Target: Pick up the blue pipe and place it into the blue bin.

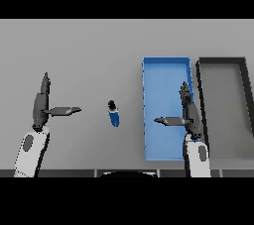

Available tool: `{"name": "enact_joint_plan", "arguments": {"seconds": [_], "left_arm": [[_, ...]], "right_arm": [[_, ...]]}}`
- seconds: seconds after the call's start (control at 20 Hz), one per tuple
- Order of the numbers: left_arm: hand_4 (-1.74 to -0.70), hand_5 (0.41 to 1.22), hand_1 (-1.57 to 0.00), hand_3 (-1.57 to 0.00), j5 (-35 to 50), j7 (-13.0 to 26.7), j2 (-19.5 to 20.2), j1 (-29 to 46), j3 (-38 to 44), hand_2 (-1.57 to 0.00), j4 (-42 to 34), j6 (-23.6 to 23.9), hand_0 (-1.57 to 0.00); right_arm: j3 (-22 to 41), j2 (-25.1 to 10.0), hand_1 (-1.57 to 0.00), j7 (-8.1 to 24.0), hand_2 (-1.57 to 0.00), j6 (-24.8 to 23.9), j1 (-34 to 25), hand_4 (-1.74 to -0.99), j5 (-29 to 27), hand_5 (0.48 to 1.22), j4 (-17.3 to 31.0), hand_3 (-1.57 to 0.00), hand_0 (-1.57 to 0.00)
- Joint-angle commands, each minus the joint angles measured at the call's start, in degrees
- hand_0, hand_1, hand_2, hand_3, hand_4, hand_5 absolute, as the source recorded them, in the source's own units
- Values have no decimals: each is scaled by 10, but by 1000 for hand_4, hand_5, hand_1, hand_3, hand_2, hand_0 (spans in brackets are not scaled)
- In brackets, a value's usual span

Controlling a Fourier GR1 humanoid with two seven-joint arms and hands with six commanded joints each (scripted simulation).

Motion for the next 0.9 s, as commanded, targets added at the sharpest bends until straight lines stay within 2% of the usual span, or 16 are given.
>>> {"name": "enact_joint_plan", "arguments": {"seconds": [0.0,0.25,0.3,0.4,0.5,0.55,0.6,0.75,0.85], "left_arm": [[-1074,591,1,1,0,-2,0,-1,0,1,1,0,1],[-1074,591,1,1,2,-9,-1,-3,2,1,12,-7,1],[-1074,591,1,1,7,-29,46,-4,-15,1,5,-85,1],[-1074,589,1,1,15,-49,96,-5,-28,1,8,-169,1],[-1077,588,1,1,24,-55,111,-9,-31,1,11,-203,1],[-1078,591,1,1,19,-52,110,-12,-36,1,11,-205,1],[-1080,596,1,1,17,-60,112,-8,-39,1,11,-211,1],[-1086,605,1,1,24,-64,117,-3,-46,1,-6,-229,1],[-1096,583,1,1,31,-79,125,6,-59,1,-21,-264,1]], "right_arm": [[0,0,1,1,1,-1,-1,-1225,0,617,1,1,1],[-3,-1,1,2,1,-3,-10,-1225,0,617,4,1,1],[18,-26,1,-24,1,16,2,-1225,26,617,-9,1,1],[42,-52,1,-43,1,30,25,-1225,58,618,-36,1,1],[57,-60,1,-40,1,34,45,-1223,76,620,-57,1,1],[61,-62,1,-28,1,32,42,-1215,85,618,-62,1,1],[64,-64,1,-32,1,30,48,-1203,93,614,-58,1,1],[60,-65,1,-9,1,19,39,-1185,98,597,-65,1,1],[62,-68,1,-25,1,25,40,-1187,98,600,-61,1,1]]}}
